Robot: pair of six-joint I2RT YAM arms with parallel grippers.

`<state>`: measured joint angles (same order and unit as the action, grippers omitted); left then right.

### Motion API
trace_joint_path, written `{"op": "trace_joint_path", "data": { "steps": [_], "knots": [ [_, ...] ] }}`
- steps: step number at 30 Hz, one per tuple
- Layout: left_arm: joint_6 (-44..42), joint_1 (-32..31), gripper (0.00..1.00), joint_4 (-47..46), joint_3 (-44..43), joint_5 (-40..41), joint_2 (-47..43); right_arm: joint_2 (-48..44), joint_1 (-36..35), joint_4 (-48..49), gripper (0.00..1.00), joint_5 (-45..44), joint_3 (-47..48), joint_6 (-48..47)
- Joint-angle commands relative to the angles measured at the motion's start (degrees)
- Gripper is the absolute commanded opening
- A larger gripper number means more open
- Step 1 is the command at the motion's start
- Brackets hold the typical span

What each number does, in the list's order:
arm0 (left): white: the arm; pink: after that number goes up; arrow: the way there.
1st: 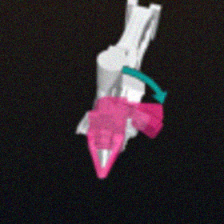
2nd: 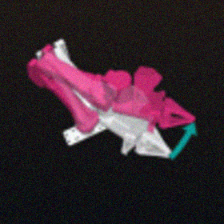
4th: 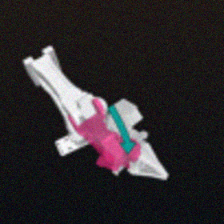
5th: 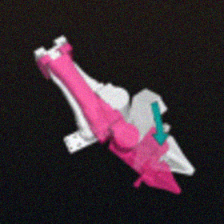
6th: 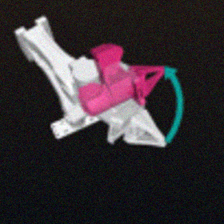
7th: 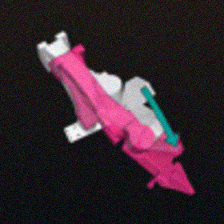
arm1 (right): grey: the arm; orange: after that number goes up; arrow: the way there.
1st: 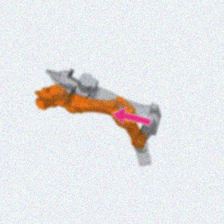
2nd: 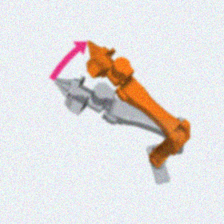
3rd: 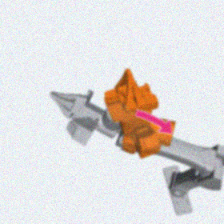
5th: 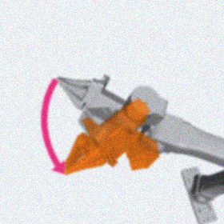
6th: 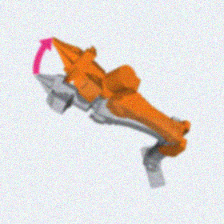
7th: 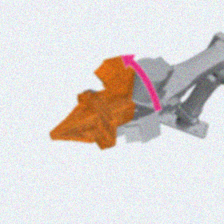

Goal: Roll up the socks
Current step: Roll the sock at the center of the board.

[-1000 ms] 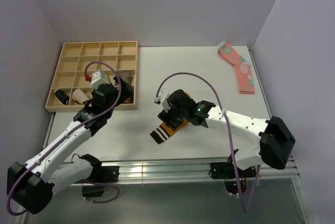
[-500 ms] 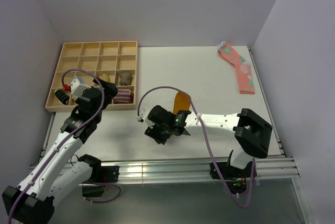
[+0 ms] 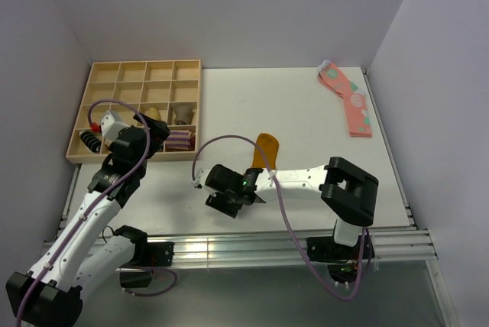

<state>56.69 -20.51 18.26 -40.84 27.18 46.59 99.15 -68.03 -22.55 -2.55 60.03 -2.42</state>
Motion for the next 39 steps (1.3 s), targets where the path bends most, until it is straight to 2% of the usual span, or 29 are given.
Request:
{"op": "trace_joint_path", "data": {
  "steps": [1,10,31,39],
  "knots": [
    [-0.70,0.82,1.00,-2.35,-0.47,-1.43,-0.53,0.95,-0.61,1.10,0.61,-2.11,2.64,0.83],
    [-1.23,1.70,1.00,-3.58,0.06,-3.10,0.34,1.65,-1.93,1.19,0.61,-11.24,2.90,2.33],
    [-2.02,3.02,0.99,-5.08,1.11,-4.94,1.66,4.55,-5.01,0.66,0.62,-13.19,5.36,2.24],
    [-2.19,3.29,1.00,-5.69,1.55,-5.56,1.84,6.05,-5.01,1.54,0.43,-14.06,5.01,2.24]
  ]
}}
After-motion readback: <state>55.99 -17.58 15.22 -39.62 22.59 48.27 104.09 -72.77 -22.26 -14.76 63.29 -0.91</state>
